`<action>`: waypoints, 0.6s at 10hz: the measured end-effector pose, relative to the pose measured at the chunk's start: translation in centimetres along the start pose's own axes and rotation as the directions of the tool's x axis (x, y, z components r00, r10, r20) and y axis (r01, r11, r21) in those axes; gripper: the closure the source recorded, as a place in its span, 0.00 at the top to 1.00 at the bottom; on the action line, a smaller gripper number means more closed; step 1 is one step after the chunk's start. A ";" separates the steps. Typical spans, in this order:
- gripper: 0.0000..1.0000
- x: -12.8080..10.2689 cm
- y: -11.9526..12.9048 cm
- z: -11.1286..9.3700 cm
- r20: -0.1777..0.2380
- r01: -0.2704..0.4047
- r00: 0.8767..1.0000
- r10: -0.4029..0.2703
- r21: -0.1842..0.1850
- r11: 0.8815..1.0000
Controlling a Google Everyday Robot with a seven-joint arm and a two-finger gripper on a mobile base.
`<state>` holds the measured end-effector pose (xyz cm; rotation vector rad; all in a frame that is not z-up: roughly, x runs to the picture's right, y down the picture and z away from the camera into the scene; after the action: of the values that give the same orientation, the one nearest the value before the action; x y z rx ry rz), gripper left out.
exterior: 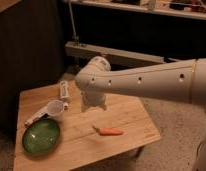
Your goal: Place the pepper in the ceramic bowl
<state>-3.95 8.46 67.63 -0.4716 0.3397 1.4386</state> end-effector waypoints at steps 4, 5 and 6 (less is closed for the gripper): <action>0.65 -0.1 0.2 0.1 -0.003 0.016 1.000 -0.016 -0.004 1.000; 0.65 -0.4 0.3 0.5 -0.010 0.053 0.999 -0.053 -0.013 0.999; 0.65 -0.1 0.0 1.4 -0.024 0.118 0.993 -0.119 -0.034 0.992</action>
<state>-4.07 9.04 68.87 -0.5291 0.3042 1.3254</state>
